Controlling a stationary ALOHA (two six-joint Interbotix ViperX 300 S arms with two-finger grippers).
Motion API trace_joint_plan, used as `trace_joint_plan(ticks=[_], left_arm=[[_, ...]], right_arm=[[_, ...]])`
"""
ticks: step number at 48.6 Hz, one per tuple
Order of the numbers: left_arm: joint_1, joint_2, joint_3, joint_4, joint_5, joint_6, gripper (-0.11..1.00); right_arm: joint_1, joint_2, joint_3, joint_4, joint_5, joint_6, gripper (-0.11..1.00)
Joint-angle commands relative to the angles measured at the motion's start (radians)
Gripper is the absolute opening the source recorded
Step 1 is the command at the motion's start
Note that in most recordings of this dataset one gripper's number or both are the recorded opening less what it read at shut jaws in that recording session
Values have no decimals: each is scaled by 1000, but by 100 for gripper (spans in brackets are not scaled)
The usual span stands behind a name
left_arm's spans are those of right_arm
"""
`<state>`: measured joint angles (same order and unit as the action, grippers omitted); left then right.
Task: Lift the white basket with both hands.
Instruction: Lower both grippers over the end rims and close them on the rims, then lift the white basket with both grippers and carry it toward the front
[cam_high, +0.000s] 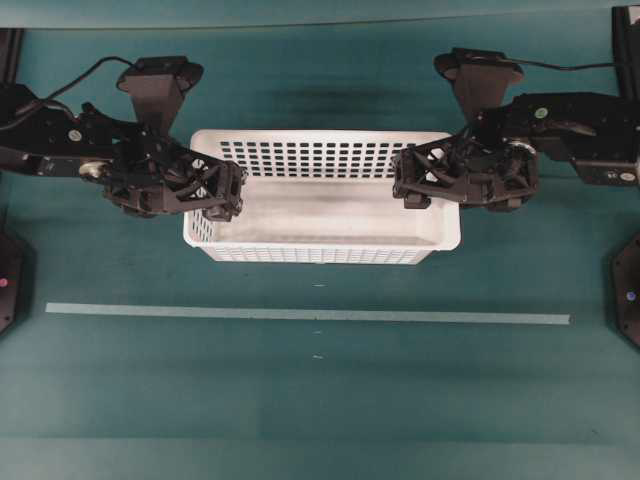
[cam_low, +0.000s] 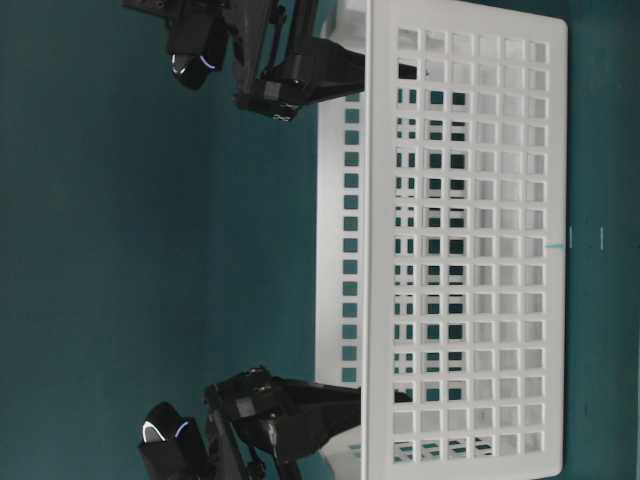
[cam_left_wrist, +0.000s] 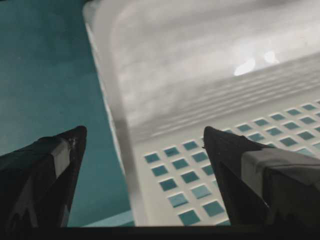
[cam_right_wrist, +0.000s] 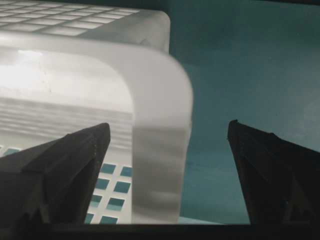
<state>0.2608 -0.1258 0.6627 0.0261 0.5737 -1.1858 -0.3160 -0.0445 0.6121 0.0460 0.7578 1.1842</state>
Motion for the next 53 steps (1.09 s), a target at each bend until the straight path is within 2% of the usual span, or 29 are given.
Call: trace_joint_plan(ticks=[1, 7, 10, 14, 19, 22, 25, 28, 53], left_arm=[[3, -6, 2, 5, -5, 2, 94], [2, -8, 3, 5, -6, 9, 89], [2, -8, 3, 3, -9, 5, 80], [2, -5, 3, 3, -26, 5, 58], [2, -3, 3, 5, -44, 2, 26], [2, -3, 3, 5, -44, 5, 13], [2, -5, 5, 5, -43, 8, 4], [2, -5, 5, 5, -43, 6, 1], [2, -28, 25, 5, -35, 5, 1]], right_arm=[[5, 8, -3, -2, -3, 0, 95], [5, 18, -3, 5, -3, 0, 93], [3, 26, -8, 9, -3, 0, 88], [5, 34, -12, 15, -5, -3, 72], [3, 37, -14, 17, -6, -3, 42], [3, 37, -15, 17, -9, -5, 25], [5, 38, -15, 17, -14, -6, 16], [5, 38, -15, 15, -20, -8, 16], [15, 40, -15, 17, -32, -6, 16]])
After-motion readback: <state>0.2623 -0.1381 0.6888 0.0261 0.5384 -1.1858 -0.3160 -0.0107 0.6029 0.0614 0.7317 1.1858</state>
